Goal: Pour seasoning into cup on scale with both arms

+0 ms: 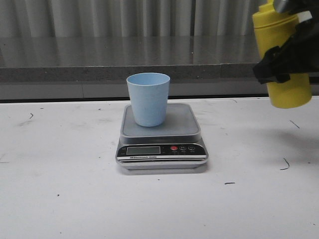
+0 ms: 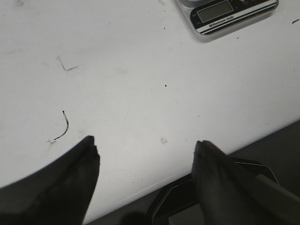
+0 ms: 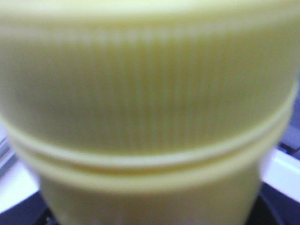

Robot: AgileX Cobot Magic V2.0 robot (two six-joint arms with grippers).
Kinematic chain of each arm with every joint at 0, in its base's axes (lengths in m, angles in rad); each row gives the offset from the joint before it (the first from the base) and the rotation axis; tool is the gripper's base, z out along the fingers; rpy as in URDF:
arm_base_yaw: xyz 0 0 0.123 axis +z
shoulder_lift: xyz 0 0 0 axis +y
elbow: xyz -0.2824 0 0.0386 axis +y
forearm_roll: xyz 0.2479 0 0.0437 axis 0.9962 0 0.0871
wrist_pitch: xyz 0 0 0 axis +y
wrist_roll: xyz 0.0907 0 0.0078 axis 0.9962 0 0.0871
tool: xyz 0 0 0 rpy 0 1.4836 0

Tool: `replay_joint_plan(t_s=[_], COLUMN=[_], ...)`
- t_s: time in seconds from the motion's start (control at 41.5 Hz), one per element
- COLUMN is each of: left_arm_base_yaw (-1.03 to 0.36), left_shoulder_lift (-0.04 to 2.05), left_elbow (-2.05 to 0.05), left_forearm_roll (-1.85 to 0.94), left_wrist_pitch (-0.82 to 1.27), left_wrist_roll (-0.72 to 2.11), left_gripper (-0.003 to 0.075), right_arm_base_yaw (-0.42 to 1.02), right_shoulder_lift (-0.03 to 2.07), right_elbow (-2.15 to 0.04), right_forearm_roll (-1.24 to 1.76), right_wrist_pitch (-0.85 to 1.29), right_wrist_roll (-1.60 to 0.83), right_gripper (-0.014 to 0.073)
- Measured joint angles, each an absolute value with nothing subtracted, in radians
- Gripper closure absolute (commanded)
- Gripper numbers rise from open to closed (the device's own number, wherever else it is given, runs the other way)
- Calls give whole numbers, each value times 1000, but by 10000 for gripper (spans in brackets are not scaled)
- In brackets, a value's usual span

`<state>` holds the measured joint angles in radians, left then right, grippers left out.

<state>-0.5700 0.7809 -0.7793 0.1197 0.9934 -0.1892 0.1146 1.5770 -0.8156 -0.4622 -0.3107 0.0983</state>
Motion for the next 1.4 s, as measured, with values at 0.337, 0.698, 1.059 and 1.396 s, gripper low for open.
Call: replay_joint_plan(t_s=[0.337, 0.698, 1.059, 1.396], left_arm_base_yaw=[-570, -570, -570, -570], left_shoulder_lift=[781, 781, 781, 781], left_elbow=[-779, -779, -779, -779], left_forearm_roll=[120, 120, 120, 120], left_wrist_pitch=[993, 993, 993, 993], left_wrist_roll=[-189, -189, -189, -189], left_gripper=[293, 293, 293, 293], right_arm_base_yaw=[334, 445, 509, 511], right_shoulder_lift=[1564, 1594, 1719, 1758], right_elbow=[-1032, -1191, -1278, -1278], right_forearm_roll=[-630, -764, -1032, -1262], right_wrist_pitch=[96, 306, 426, 468], right_wrist_roll=[89, 83, 83, 83], right_gripper=[252, 252, 252, 252])
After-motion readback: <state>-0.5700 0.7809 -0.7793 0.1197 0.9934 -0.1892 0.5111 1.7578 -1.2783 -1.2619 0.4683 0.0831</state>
